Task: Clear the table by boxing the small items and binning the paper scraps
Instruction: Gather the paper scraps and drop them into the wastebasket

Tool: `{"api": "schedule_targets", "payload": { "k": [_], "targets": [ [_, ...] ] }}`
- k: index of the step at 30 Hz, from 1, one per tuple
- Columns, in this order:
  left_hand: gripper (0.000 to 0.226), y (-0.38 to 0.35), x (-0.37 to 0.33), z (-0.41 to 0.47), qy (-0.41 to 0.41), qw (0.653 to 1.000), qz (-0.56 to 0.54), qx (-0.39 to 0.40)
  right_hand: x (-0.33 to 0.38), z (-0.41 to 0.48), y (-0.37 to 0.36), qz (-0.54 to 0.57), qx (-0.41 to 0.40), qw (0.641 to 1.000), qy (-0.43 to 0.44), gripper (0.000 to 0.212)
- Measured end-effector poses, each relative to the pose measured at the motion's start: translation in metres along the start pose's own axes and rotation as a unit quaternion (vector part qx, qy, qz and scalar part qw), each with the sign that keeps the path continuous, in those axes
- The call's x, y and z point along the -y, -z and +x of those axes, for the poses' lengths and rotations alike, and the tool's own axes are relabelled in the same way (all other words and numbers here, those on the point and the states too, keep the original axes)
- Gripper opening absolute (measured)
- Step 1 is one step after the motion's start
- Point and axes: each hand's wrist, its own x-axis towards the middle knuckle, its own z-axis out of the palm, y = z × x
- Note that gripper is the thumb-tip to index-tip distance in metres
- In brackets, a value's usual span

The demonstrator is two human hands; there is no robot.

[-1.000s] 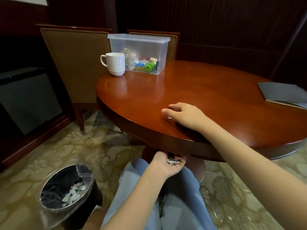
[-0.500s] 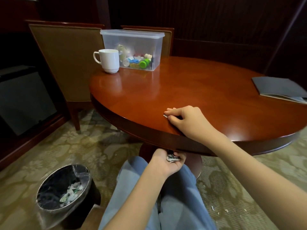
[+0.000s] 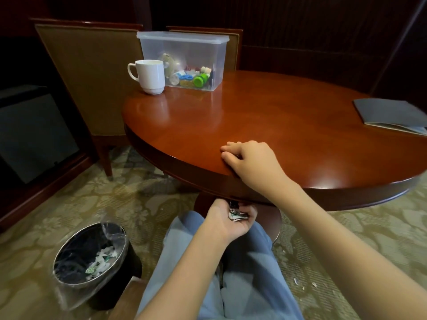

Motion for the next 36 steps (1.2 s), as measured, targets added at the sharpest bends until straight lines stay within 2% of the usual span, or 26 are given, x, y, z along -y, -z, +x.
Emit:
{"api": "schedule_targets", "payload": {
  "k": [4, 7, 9, 12, 14, 17, 24, 28, 32, 36],
  "targets": [
    [0.055, -0.002, 0.001, -0.003, -0.013, 1.0, 0.011, 0.004, -0.003, -0.015, 0.008, -0.021, -0.001, 0.998, 0.053, 0.035],
    [0.06, -0.005, 0.004, -0.009, -0.021, 0.999, 0.041, -0.003, -0.001, -0.024, 0.002, -0.085, -0.028, 0.992, 0.086, 0.038],
    [0.051, -0.008, 0.006, -0.015, -0.029, 0.998, 0.057, -0.023, 0.002, -0.03, -0.012, -0.14, -0.118, 0.977, 0.109, 0.038],
    [0.04, -0.013, 0.008, -0.023, -0.029, 0.998, 0.044, -0.028, -0.007, -0.029, -0.03, -0.181, -0.276, 0.929, 0.168, 0.044],
    [0.038, -0.015, 0.009, -0.024, -0.019, 0.999, 0.028, -0.022, -0.014, -0.028, -0.035, -0.192, -0.302, 0.913, 0.197, 0.051],
    [0.037, -0.014, 0.009, -0.022, -0.006, 1.0, 0.012, -0.002, -0.019, -0.024, -0.038, -0.212, -0.324, 0.894, 0.226, 0.046],
    [0.041, -0.008, 0.01, -0.006, -0.013, 1.0, -0.017, -0.02, -0.013, -0.021, -0.036, -0.229, -0.389, 0.869, 0.205, 0.038],
    [0.062, -0.008, 0.012, -0.003, -0.034, 0.999, -0.005, -0.032, -0.013, -0.018, -0.038, -0.228, -0.4, 0.865, 0.199, 0.041],
    [0.058, -0.009, 0.013, -0.002, -0.041, 0.998, 0.002, -0.039, -0.011, -0.019, -0.036, -0.203, -0.431, 0.86, 0.183, 0.05],
    [0.053, -0.008, 0.014, -0.001, -0.045, 0.998, -0.004, -0.043, -0.007, -0.018, -0.028, -0.186, -0.403, 0.886, 0.132, 0.045]
  ]
}}
